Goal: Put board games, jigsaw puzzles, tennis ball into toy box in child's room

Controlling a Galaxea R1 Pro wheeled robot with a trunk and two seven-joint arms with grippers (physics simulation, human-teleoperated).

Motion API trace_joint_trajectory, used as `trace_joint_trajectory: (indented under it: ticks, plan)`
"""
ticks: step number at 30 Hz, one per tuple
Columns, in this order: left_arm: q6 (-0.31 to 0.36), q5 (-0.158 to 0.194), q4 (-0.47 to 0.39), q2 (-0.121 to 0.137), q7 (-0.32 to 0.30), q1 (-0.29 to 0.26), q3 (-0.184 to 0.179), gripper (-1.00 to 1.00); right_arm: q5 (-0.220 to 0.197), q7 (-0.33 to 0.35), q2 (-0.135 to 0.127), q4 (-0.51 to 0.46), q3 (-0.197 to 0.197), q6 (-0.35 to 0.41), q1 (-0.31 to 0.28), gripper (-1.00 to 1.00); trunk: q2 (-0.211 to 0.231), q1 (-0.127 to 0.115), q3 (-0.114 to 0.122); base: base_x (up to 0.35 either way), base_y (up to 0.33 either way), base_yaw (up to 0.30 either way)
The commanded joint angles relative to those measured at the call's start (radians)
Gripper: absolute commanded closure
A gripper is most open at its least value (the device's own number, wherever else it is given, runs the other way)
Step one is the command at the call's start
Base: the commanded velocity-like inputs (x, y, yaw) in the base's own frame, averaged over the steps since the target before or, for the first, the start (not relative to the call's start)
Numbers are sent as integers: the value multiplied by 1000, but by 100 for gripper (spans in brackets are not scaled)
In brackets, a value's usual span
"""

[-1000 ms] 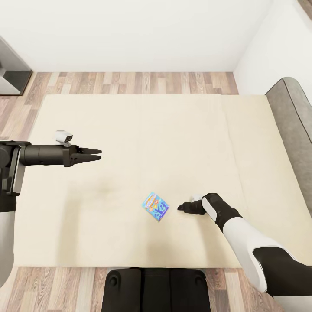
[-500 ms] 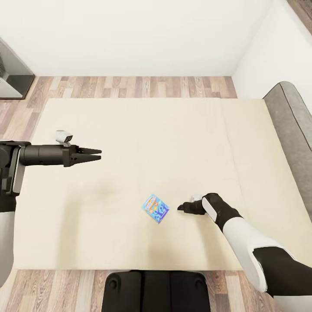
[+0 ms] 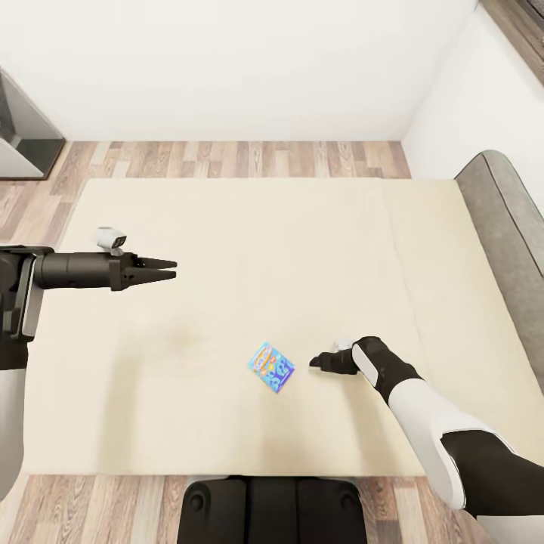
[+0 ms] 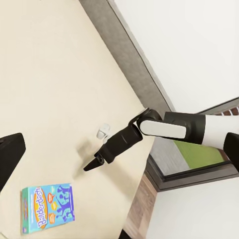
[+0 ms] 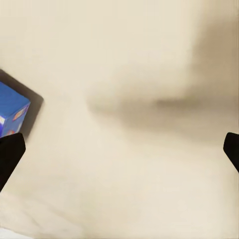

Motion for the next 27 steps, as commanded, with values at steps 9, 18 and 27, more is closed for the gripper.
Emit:
trace_joint_trajectory:
  ticks: [9,18,27]
  plan:
    - [11,0,0,1,-3,0,0,-100,-10,-3,-1,-1,8,4,0,-100,-1,1,13,0,0,0]
    - [11,0,0,0,-3,0,0,-100,-10,-3,-1,-1,9,4,0,-100,-1,1,28,0,0,0]
    - [11,-1,0,0,-3,0,-1,-100,-9,-3,-1,-1,8,4,0,-100,-1,1,36,0,0,0]
